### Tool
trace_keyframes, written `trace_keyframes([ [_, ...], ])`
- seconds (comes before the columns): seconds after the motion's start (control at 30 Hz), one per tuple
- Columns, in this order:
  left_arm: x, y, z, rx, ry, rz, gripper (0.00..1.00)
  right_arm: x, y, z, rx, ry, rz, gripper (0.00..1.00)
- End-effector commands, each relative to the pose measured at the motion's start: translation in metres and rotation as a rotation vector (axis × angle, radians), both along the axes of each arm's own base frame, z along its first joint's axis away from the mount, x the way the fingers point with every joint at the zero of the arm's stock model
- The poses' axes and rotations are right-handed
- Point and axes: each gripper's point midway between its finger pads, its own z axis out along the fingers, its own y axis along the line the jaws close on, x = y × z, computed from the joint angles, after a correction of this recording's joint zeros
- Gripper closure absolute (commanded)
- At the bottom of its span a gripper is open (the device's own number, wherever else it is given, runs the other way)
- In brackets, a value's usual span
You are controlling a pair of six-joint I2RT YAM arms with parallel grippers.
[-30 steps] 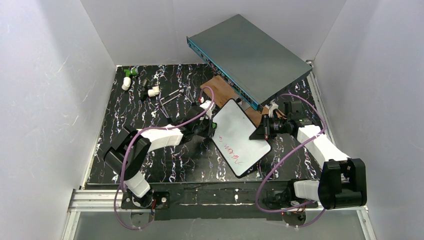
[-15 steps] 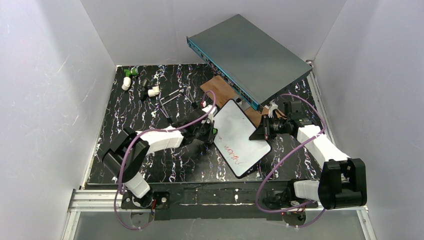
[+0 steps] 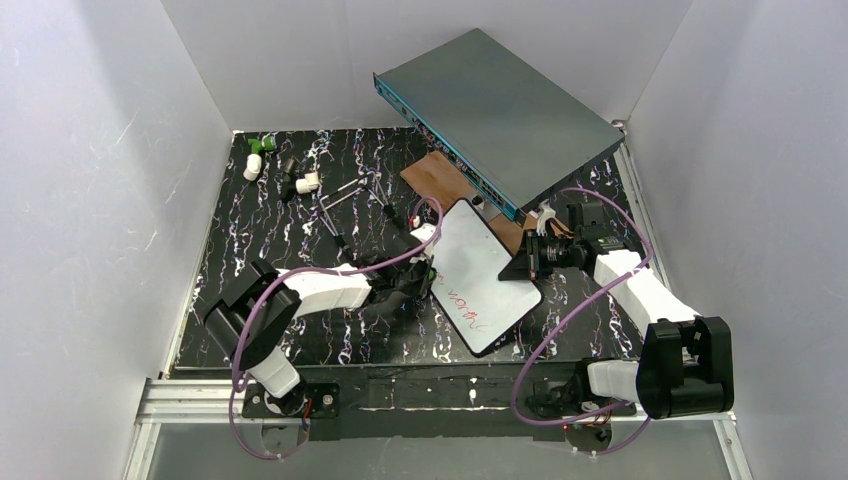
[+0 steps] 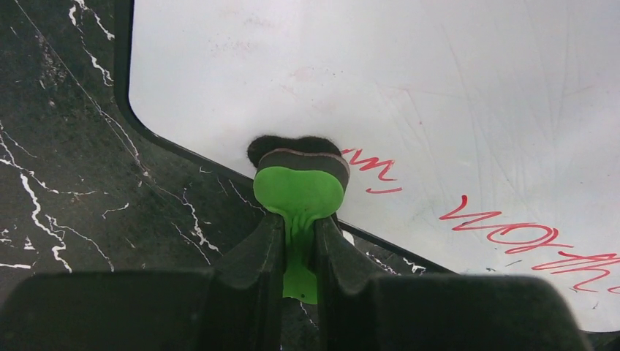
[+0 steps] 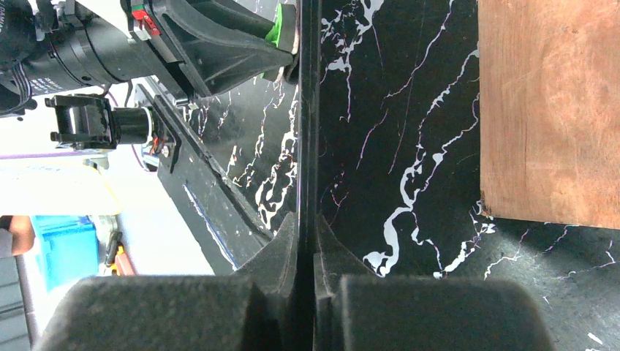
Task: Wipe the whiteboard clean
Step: Erase the whiteboard using the whiteboard.
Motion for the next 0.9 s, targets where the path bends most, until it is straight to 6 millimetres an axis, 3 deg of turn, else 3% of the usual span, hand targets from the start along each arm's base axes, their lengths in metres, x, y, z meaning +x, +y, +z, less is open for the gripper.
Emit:
trace_keyframes([
  [0.0,0.000,0.002,-0.001,0.059,0.017,-0.009,1.00,-0.021,0.011,0.003,0.025,0.007,0.112,0.99],
  [0.13,0.032,0.005,0.020,0.048,-0.004,0.047,1.00,-0.020,0.010,0.003,0.023,0.001,0.111,0.99],
  [0.2,0.038,0.005,0.026,0.042,-0.003,0.056,1.00,-0.020,0.010,0.004,0.023,-0.002,0.111,0.99],
  [0.33,0.023,-0.001,0.020,-0.010,0.039,0.040,1.00,-0.020,0.010,0.004,0.022,-0.005,0.111,0.99],
  [0.57,-0.035,-0.020,-0.002,-0.010,0.054,-0.061,1.00,-0.020,0.011,0.004,0.027,0.000,0.116,0.99],
  [0.67,-0.021,-0.019,0.005,0.027,0.013,-0.041,1.00,-0.021,0.011,0.004,0.028,0.004,0.118,0.99],
  [0.73,0.022,-0.005,0.027,0.027,-0.002,0.048,1.00,-0.021,0.011,0.004,0.026,-0.002,0.116,0.99],
  [0.8,0.023,-0.002,0.027,0.014,0.017,0.048,1.00,-0.021,0.011,0.005,0.027,-0.006,0.116,0.99],
  [0.87,-0.007,-0.009,0.010,-0.014,0.062,-0.011,1.00,-0.021,0.011,0.005,0.028,-0.006,0.119,0.99],
])
